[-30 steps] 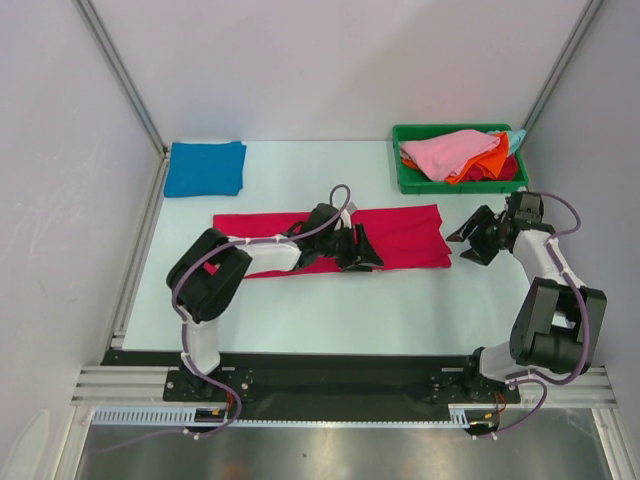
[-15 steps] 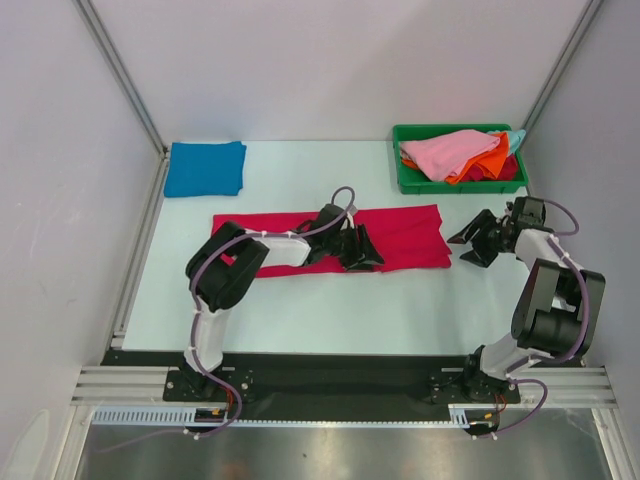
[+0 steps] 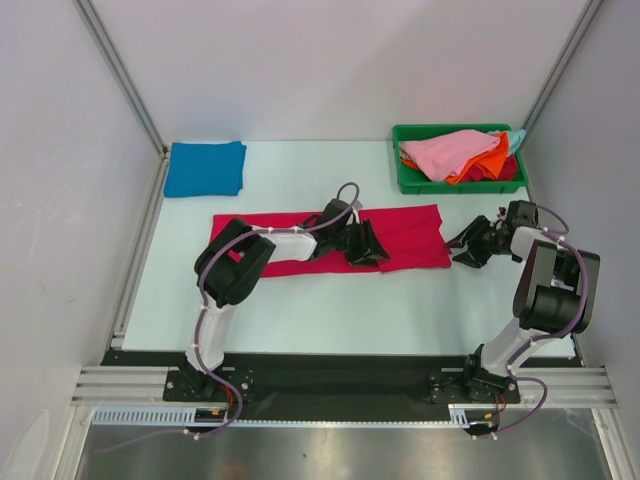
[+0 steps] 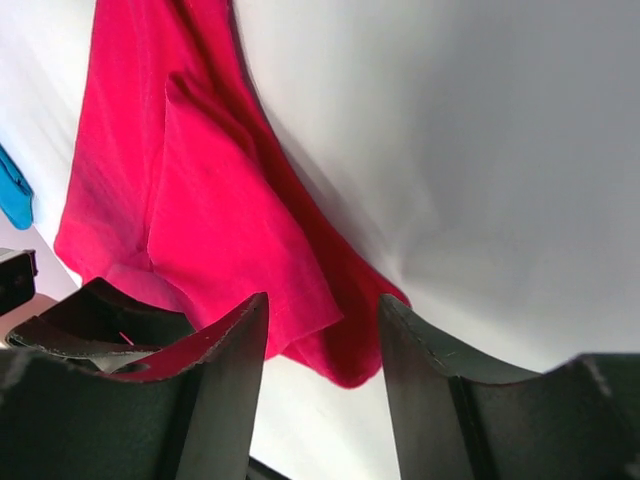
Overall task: Fold and stack the t-shirts
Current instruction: Fold the tshirt
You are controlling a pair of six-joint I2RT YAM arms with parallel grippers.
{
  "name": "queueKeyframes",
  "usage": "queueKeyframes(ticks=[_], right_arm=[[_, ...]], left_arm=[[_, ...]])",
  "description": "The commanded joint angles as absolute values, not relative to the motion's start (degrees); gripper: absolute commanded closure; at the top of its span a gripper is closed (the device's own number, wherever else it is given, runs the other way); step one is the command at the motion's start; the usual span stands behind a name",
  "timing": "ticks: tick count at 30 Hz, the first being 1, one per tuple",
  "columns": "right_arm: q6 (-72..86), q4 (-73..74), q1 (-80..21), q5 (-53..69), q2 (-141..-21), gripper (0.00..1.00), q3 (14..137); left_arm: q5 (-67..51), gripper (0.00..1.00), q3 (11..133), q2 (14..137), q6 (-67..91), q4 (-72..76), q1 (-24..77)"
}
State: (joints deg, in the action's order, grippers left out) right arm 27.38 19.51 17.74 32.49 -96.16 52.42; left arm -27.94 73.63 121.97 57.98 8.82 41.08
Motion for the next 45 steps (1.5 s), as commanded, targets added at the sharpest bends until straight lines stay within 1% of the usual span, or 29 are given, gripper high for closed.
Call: queueKeyframes(ticks=[1,5,7,8,10,11,13,14,16,17,20,23,32,45], right_arm=[[27.9,16.4,17.9,33.9,-97.1,0.48,54.3],[28.2,15.5,17.9,34.5,-98.5,0.51,54.6],[28.2,15.4,17.9,34.5,-99.0,0.53,54.7],[28.1,15.5,17.9,34.2,-98.9,0.54,54.9],[28.0,15.3,17.9,34.2,-99.0,0.56,55.0],[28.0,15.1,17.9,34.5,-99.1,0.59,55.1],[27.8,15.3,17.9,34.7,-99.4,0.65,55.7],[27.8,15.2,17.9,35.1,-99.8,0.73,56.0],[28.0,14.9,17.8,35.4,-99.5,0.80,56.2],[28.1,15.1,17.8,35.2,-99.0,0.86,56.4],[28.1,16.7,17.0,34.4,-97.7,0.92,58.0],[28.0,18.3,15.4,34.3,-97.5,0.97,60.3],[31.5,17.9,12.1,34.9,-101.0,0.98,67.0],[36.1,16.5,9.8,35.5,-109.6,0.99,77.5]], left_arm=[[-30.0,0.49,76.0,123.0,58.4,8.4,41.0],[-30.3,0.47,77.4,123.9,58.0,6.8,41.0],[-30.8,0.48,77.4,124.1,58.4,7.3,41.0],[-30.8,0.52,77.4,124.2,58.9,7.9,41.0],[-31.2,0.57,77.5,124.1,59.1,8.3,41.0],[-31.3,0.62,77.5,124.0,59.2,8.5,41.0],[-31.5,0.68,77.5,123.4,59.2,8.4,41.0],[-31.5,0.73,77.5,123.3,59.0,8.3,41.0],[-31.3,0.77,77.6,122.4,58.5,7.8,40.8],[-31.3,0.81,77.7,122.2,58.2,7.6,40.7],[-31.3,0.86,78.8,121.2,57.4,6.2,39.8],[-31.2,0.88,80.2,120.5,56.9,4.9,38.5],[-32.1,0.88,83.4,121.4,58.6,5.4,34.7],[-34.6,0.86,90.4,127.3,62.9,7.8,30.6]])
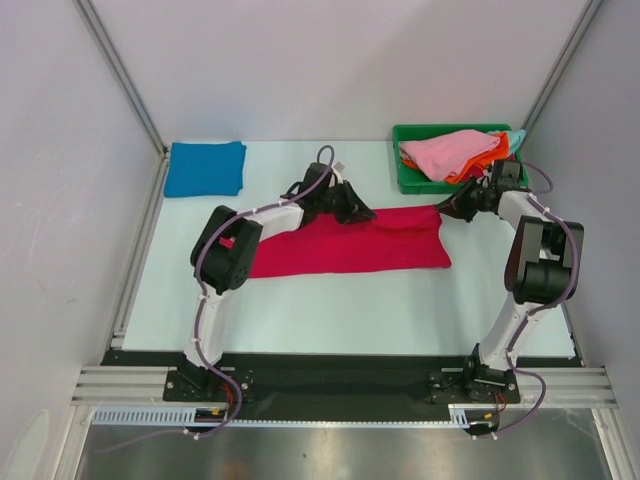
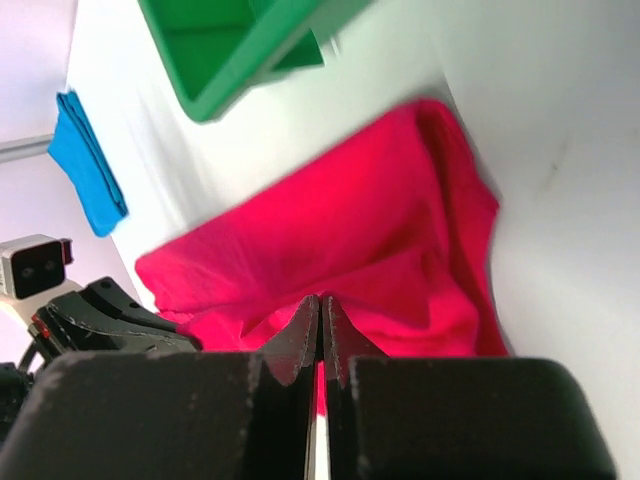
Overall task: Fold and stack the t-shirts
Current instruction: Fold the tshirt
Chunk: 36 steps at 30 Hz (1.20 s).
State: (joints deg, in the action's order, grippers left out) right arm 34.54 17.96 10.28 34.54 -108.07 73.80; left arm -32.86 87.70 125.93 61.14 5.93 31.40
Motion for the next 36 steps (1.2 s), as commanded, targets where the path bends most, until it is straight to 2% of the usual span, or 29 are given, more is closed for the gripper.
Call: queueKeyframes(ticks=[1,23,36], right_arm=[[36.1,16.9,9.6,35.4,-110.0,0.99,78.9],[36.8,21.2,6.2,34.5,-116.9,0.99,90.4],[34.0,25.9,9.0,31.9,-105.7,0.99,77.0]], left_arm=[[-34.7,0.86,90.9,128.0,63.5,8.3,30.5],[-35.7,0.85,87.9,128.9,66.4,11.0,28.4],[-38.2,0.84,83.7,127.0,66.0,11.4,28.5]])
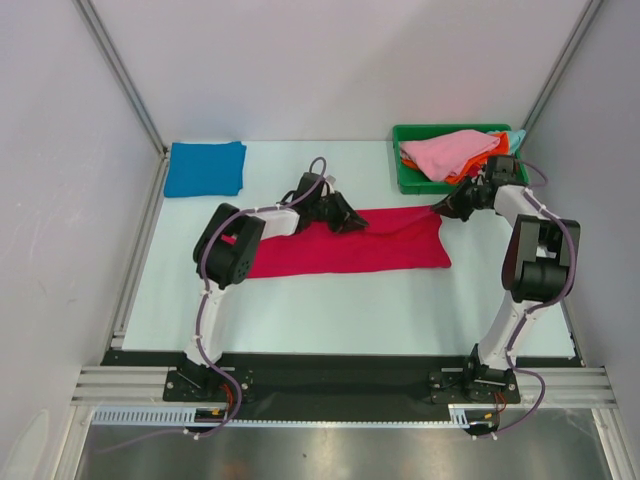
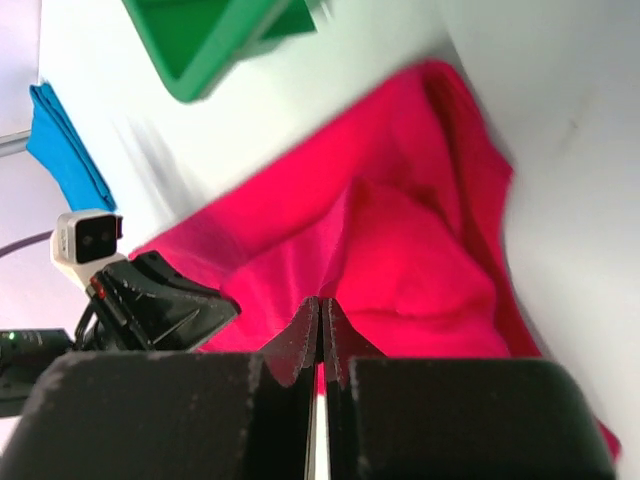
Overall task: Fold and stack the t-shirts
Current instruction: Fold the tshirt
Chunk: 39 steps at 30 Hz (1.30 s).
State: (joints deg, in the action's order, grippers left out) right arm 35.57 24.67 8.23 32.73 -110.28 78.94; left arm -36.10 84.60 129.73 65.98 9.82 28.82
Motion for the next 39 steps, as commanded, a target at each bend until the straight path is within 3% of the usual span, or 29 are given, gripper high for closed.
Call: queueKeyframes(ticks=[1,16,17,18,19,24,39], right_arm=[[33.3,26.3,9.1,31.9,-104.7,0.99,76.5],[30.5,29.1,9.6,31.0,-99.3,0.99,68.5],[30.7,28.7,9.6,31.3,-99.2,0.99,67.9],[30.6,28.0,9.5,31.4,-99.1,0.99,67.6],[30.8,27.8,9.5,31.4,-99.2,0.99,67.4],[30.7,26.1,9.5,31.9,-100.0,0.99,67.1],[30.1,25.0,10.1,33.0,-101.2,0.99,68.4]], left_arm=[[-38.8,0.84,83.0,126.7,65.9,11.4,28.5],[-41.3,0.84,77.8,123.2,65.2,11.5,29.9],[-41.4,0.79,77.8,123.0,65.0,11.6,30.0],[-41.2,0.66,78.0,122.8,64.0,11.4,30.1],[-40.6,0.59,78.1,122.4,63.0,9.5,30.2],[-37.8,0.45,82.6,123.5,55.5,4.0,31.3],[-33.2,0.54,87.5,127.6,55.1,0.4,32.6]])
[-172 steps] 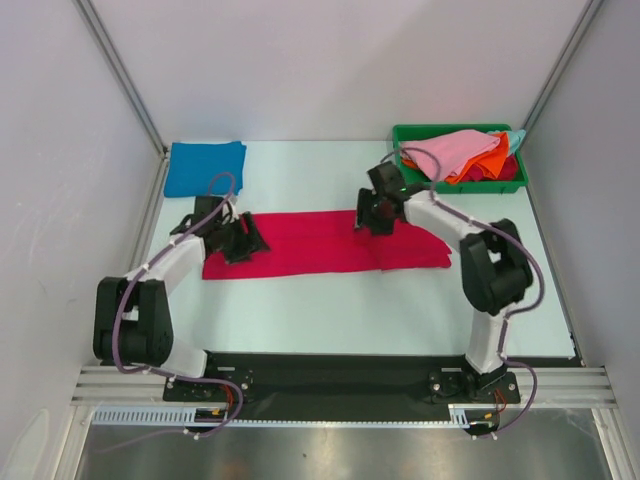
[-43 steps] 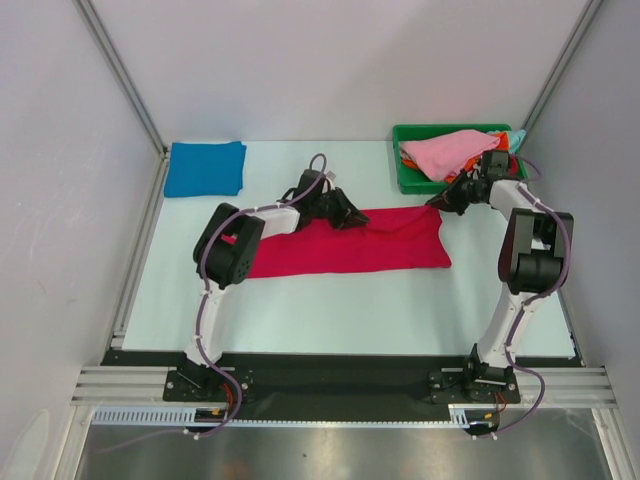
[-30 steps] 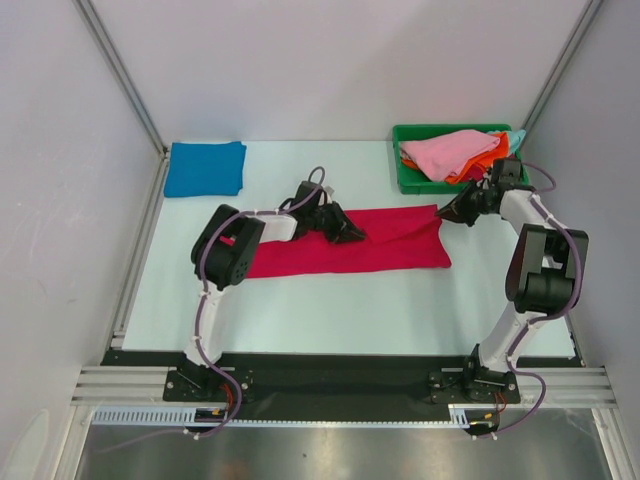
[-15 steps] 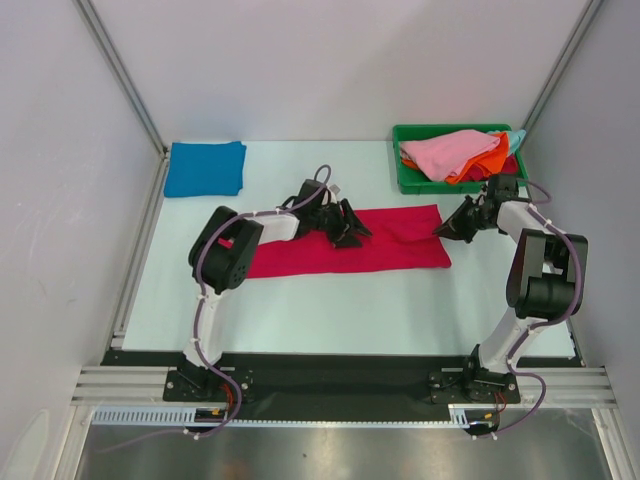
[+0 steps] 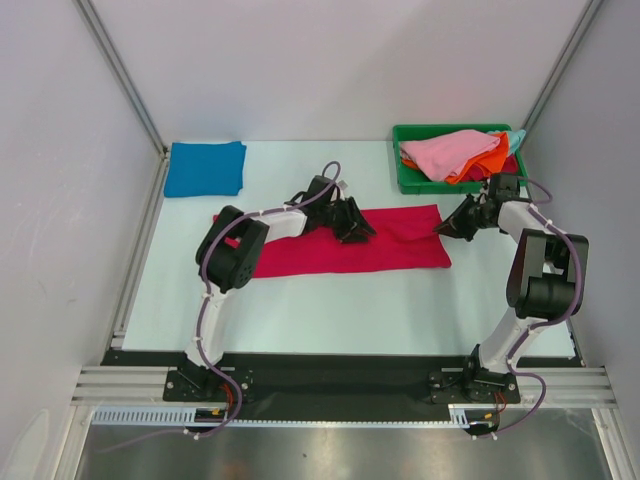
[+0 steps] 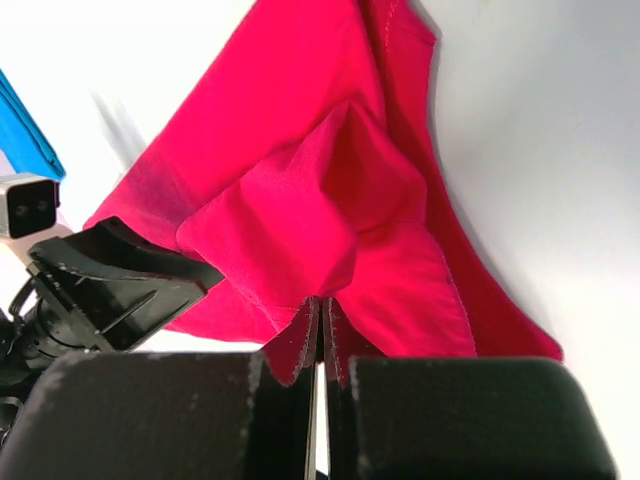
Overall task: Fold and stack the t-shirts
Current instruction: Fold the tshirt
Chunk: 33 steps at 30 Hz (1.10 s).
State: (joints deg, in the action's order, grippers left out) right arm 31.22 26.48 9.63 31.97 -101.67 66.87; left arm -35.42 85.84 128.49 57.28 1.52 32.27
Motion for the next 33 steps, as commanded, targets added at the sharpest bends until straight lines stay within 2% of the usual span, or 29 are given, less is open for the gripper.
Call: queueKeyframes(ticks=[1,4,6,13,17,23,26,29,33], right_arm=[[30.1,25.0,10.2,33.1,-101.3,0.99,68.5],[30.1,25.0,10.3,33.2,-101.7,0.99,68.6],[30.1,25.0,10.3,33.2,-101.8,0.99,68.7],[29.7,25.5,10.3,33.1,-102.3,0.99,69.3],[29.8,25.3,10.2,33.2,-102.7,0.99,69.4],[30.2,25.1,9.7,33.4,-103.4,1.00,70.6],[30.1,25.3,9.6,33.3,-103.7,1.00,71.4],[30.4,25.3,9.5,33.4,-104.2,0.99,72.0],[30.7,25.1,9.4,33.4,-104.9,0.99,73.1]], left_arm=[[-32.7,0.56,87.4,127.3,54.6,-2.1,32.7],[-31.1,0.59,86.0,125.9,54.1,-2.5,33.0],[-31.7,0.56,86.5,127.2,54.6,-2.0,33.3],[-32.2,0.56,89.1,130.3,55.7,-0.9,33.6],[-32.7,0.60,89.4,130.9,57.4,1.3,33.7],[-33.0,0.62,90.7,132.2,58.8,2.5,33.7],[-33.1,0.65,91.2,132.5,59.1,2.8,33.7],[-33.7,0.78,91.5,132.5,59.4,2.7,33.7],[-34.8,0.90,90.8,131.1,60.8,3.0,33.0]])
